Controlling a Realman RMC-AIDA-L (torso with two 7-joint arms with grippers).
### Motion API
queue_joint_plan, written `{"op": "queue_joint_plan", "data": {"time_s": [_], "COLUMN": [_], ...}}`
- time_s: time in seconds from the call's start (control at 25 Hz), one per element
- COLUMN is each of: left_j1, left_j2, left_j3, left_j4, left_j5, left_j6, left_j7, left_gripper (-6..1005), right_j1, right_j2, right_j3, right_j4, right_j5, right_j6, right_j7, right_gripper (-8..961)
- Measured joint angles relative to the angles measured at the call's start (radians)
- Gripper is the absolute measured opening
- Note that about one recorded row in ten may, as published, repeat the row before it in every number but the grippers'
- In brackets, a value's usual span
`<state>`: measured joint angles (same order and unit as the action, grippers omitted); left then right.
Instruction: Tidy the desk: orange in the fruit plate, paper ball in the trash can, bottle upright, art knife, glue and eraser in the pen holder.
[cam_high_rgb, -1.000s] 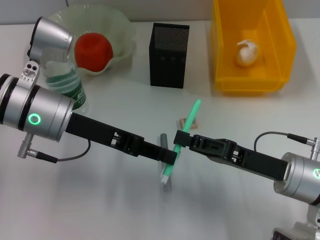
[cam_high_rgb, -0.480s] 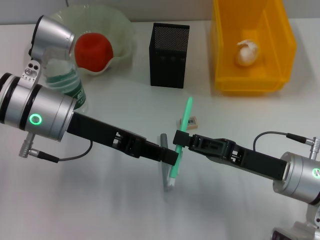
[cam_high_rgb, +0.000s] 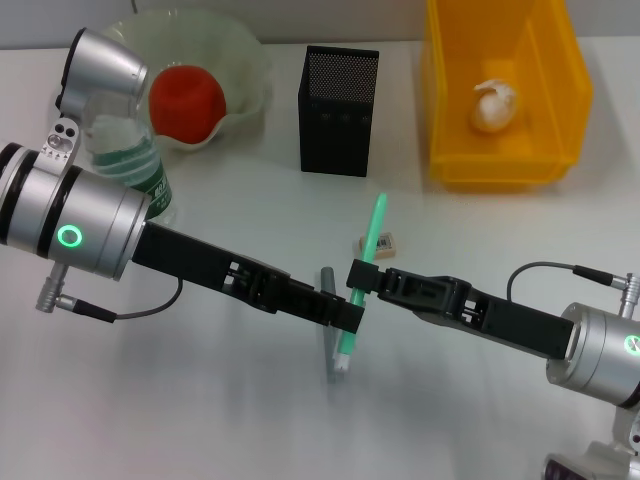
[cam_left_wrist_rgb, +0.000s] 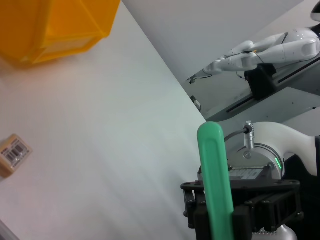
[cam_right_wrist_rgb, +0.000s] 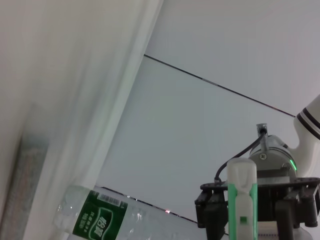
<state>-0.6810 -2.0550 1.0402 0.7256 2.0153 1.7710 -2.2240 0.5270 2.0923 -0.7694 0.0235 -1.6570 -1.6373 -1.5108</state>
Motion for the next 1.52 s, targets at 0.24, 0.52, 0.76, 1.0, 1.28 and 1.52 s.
{"op": "queue_joint_plan", "data": {"time_s": [0.24,0.52,0.76,1.0,1.28,1.52], "left_j1": [0.0,0.0,0.001,0.006,0.019,0.02], "left_j2": [0.004,0.007,0.011,0.018,0.013,0.0], "left_j3": [-0.01,-0.007,-0.002,-0.008,-0.009,-0.009], "left_j4": [0.0,0.0,0.001,0.003,0.002,0.004], "left_j5": [0.002,0.003,0.016,0.052,0.066,0.066], "left_j6": [-0.006,-0.01,-0.004,-0.007,-0.011,-0.015], "left_j7": [0.004,0.005,0.039,0.089,0.162,0.248], "left_gripper": [518,748,800,798,798,797], "right_j1": [0.001,0.002,-0.007,-0.026,-0.048,-0.066], "right_j2": [0.0,0.0,0.0,-0.001,-0.005,-0.007], "right_j3": [0.001,0.005,0.012,0.019,0.075,0.131], "right_j4": [-0.004,-0.004,-0.004,-0.004,-0.004,-0.004], "right_j5": [0.0,0.0,0.007,0.01,0.011,0.011], "right_j6": [0.0,0.0,-0.005,-0.005,-0.011,-0.033], "right_j7": [0.005,0.006,0.007,0.009,0.044,0.155], "right_gripper": [180,180,180,179,179,179]}}
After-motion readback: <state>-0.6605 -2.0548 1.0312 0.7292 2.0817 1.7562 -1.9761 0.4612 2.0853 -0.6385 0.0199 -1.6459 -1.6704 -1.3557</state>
